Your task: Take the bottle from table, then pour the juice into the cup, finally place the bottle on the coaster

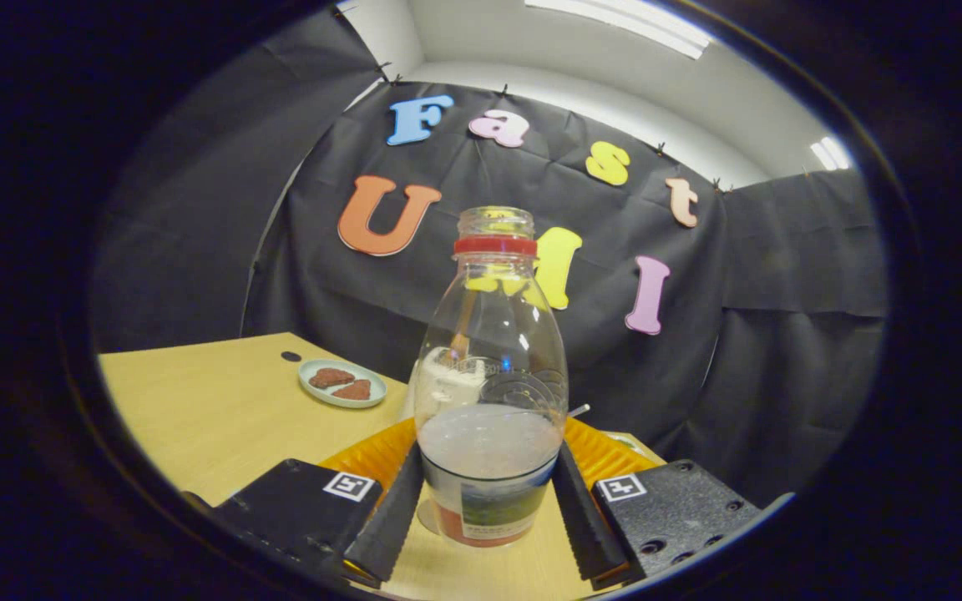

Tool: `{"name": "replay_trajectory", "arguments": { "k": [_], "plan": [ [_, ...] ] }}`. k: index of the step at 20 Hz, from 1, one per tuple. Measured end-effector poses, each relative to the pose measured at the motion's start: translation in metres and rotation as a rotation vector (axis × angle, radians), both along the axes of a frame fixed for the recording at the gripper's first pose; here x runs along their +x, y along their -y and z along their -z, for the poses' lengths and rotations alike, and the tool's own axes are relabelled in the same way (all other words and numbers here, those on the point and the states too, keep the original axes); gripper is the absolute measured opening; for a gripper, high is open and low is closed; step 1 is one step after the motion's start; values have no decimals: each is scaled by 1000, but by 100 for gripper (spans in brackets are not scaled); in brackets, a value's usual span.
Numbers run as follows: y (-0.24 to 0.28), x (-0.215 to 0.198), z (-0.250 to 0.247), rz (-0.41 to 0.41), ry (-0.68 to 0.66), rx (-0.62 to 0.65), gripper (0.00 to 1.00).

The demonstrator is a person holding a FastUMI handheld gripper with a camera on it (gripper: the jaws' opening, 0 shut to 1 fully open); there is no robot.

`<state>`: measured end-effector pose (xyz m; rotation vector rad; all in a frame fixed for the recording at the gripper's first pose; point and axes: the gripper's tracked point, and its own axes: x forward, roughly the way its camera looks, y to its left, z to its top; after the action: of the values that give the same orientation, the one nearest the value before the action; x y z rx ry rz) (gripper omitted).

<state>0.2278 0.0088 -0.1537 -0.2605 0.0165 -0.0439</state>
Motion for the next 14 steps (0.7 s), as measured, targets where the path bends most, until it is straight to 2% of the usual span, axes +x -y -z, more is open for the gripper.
{"name": "replay_trajectory", "arguments": {
  "k": [6, 14],
  "plan": [
    [8, 42, 26, -3, -27, 175, 83],
    [27, 92, 79, 15, -78, 208, 83]
  ]
}}
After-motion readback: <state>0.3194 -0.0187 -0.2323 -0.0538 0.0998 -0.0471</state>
